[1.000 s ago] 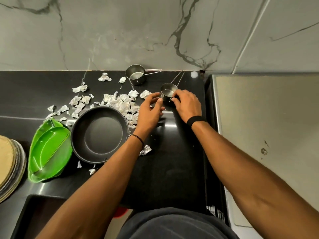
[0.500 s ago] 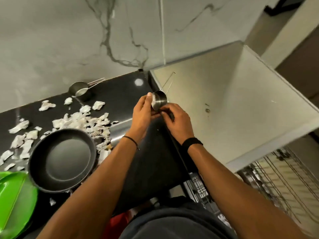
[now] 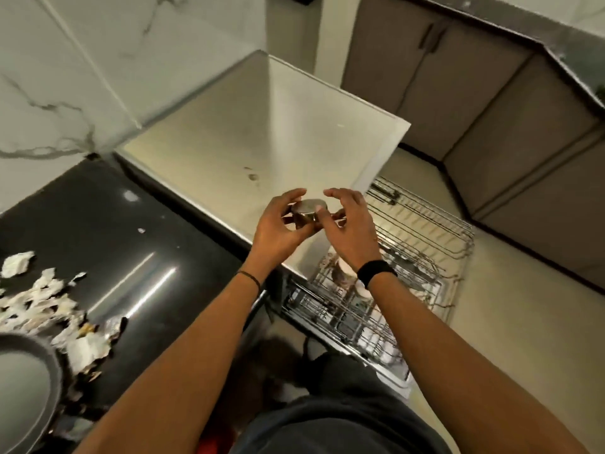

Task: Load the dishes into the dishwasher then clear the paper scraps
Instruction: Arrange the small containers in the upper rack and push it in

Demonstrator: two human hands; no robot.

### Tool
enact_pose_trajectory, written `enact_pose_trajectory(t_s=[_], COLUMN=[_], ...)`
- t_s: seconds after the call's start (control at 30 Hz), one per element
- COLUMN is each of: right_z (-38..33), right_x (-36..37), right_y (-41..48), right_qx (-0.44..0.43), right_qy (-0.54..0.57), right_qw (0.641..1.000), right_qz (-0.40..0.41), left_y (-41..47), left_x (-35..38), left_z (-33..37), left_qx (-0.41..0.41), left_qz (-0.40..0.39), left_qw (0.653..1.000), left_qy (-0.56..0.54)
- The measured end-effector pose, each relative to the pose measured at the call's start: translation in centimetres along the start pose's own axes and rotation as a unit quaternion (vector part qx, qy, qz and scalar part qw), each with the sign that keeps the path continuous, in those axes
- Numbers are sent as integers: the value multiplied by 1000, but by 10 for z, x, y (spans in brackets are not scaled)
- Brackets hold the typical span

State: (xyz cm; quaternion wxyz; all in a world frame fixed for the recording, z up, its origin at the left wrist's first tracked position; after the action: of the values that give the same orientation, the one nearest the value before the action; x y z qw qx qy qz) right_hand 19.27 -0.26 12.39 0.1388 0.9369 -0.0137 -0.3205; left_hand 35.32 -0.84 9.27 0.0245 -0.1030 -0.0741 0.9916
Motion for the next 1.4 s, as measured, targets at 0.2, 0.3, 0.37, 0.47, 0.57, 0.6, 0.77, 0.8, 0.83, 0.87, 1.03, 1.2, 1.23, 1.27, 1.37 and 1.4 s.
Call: enact_pose_trajectory(t_s=[0.2, 0.3, 0.37, 0.47, 0.57, 0.6, 0.77, 0.8, 0.83, 0.87, 1.03, 1.2, 1.23, 1.27, 1.37, 1.4], right_z=[86, 126, 152, 196, 249, 268, 351, 365, 382, 399, 470, 537, 548, 559, 580, 586], right_x=[-56, -88, -113, -144, -168, -172, -183, -180, -177, -172, -142, -108, -102, -97, -93, -93], right_y=[-34, -43, -45, -45, -41, -43, -44, -45, -45, -45, -47, -39, -38, -37, -33, -32], right_qx=[134, 175, 186, 210, 252, 268, 324, 335, 348, 359, 399, 438, 444, 447, 440, 440], right_qy=[-40, -18, -8, 15, 28, 32, 82, 86, 90, 96, 126, 99, 94, 88, 56, 51], right_qw=[990, 984, 980, 970, 958, 953, 932, 928, 924, 919, 898, 889, 888, 887, 893, 894], right_qz=[9, 40, 76, 118, 135, 137, 140, 137, 134, 134, 132, 86, 77, 73, 74, 74], left_y=[13, 24, 35, 56, 79, 87, 127, 134, 143, 153, 206, 244, 249, 254, 264, 266], left_x=[102, 154, 193, 249, 306, 324, 395, 405, 415, 425, 472, 508, 515, 522, 540, 544], left_z=[18, 24, 27, 23, 11, 4, -41, -49, -60, -72, -137, -197, -207, -216, -233, -236], left_qx=[54, 73, 86, 62, 47, 38, -52, -70, -90, -107, -119, -105, -103, -103, -87, -86], left_qz=[-96, -134, -152, -164, -171, -179, -200, -200, -200, -199, -224, -214, -213, -212, -209, -207], left_qw=[992, 985, 980, 979, 973, 969, 963, 963, 962, 960, 943, 932, 931, 929, 924, 922], left_qy=[55, 85, 99, 106, 150, 164, 175, 167, 162, 167, 217, 273, 279, 285, 307, 317])
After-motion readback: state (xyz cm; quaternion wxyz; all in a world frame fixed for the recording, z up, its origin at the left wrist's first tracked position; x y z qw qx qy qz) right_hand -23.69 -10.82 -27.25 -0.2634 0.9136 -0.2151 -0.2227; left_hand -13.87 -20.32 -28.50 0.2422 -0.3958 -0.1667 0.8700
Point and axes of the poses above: each hand's wrist, its own y-axis towards the middle knuckle, its own x-axis out of the palm, z = x × y, the point moved 10 cm from there along y, towards the middle knuckle, and after that the axes turned 8 degrees about -x, right-handed, at the moved point
